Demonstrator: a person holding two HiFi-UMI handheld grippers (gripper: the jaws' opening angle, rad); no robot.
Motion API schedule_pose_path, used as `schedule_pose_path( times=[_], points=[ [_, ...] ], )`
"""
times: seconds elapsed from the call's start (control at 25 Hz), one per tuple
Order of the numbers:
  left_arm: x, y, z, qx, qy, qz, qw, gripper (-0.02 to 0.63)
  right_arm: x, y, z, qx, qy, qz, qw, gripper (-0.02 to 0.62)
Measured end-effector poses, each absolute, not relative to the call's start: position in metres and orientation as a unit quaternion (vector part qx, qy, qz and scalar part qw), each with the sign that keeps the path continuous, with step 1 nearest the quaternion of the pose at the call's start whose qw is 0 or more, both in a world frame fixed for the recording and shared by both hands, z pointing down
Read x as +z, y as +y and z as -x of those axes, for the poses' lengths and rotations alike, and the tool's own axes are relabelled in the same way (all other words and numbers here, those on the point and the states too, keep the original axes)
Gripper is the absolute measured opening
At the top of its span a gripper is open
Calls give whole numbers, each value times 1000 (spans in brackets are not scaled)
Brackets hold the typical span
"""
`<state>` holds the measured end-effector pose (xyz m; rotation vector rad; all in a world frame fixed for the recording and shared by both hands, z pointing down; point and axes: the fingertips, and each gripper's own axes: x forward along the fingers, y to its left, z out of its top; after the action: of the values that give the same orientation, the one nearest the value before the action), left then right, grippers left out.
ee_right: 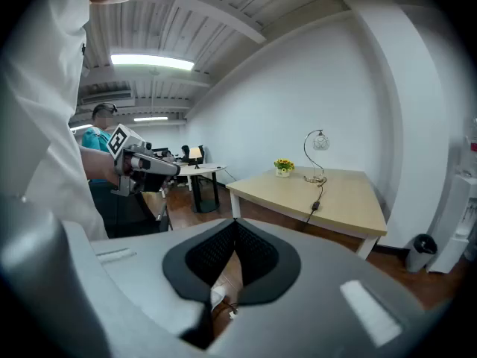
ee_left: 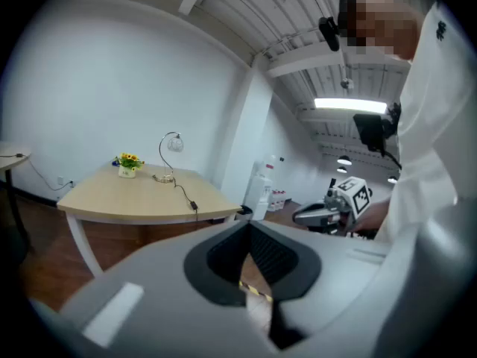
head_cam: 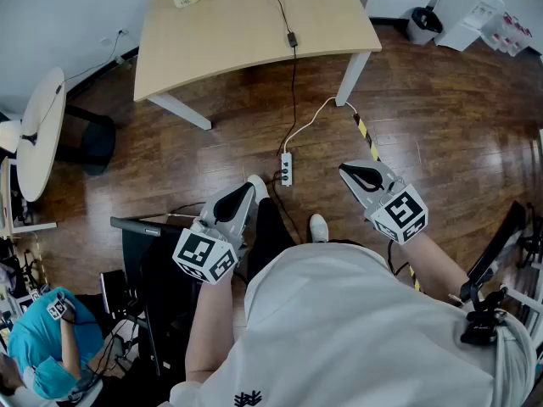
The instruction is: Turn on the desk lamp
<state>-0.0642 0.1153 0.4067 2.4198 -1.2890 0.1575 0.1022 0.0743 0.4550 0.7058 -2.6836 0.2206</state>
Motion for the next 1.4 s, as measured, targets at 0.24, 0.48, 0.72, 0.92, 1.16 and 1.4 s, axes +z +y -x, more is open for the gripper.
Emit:
schedule_pose_path(
  times=[0.24, 0.48, 0.72, 0.92, 1.16, 1.4],
  points=[
    [409, 48, 107, 58, -430, -879, 195, 18, 457, 14, -56, 85, -941, -273, 180, 4],
    [403, -17, 142, 50, -371, -908, 187, 18, 446, -56, -5, 86, -931, -302, 188, 4],
    [411, -65, 174, 53, -354, -910, 210, 18, 449, -112, 24, 89, -922, -317, 205, 3],
    [421, -95, 176, 49, -367, -903, 218, 18, 464, -164, 24, 83, -925, -300, 219, 5],
    [415, -156, 166, 39, -405, -890, 204, 18, 490, -242, 25, 55, -936, -252, 238, 3],
    [402, -198, 151, 39, -426, -883, 193, 18, 526, -294, 29, 30, -940, -202, 274, 3]
  ],
)
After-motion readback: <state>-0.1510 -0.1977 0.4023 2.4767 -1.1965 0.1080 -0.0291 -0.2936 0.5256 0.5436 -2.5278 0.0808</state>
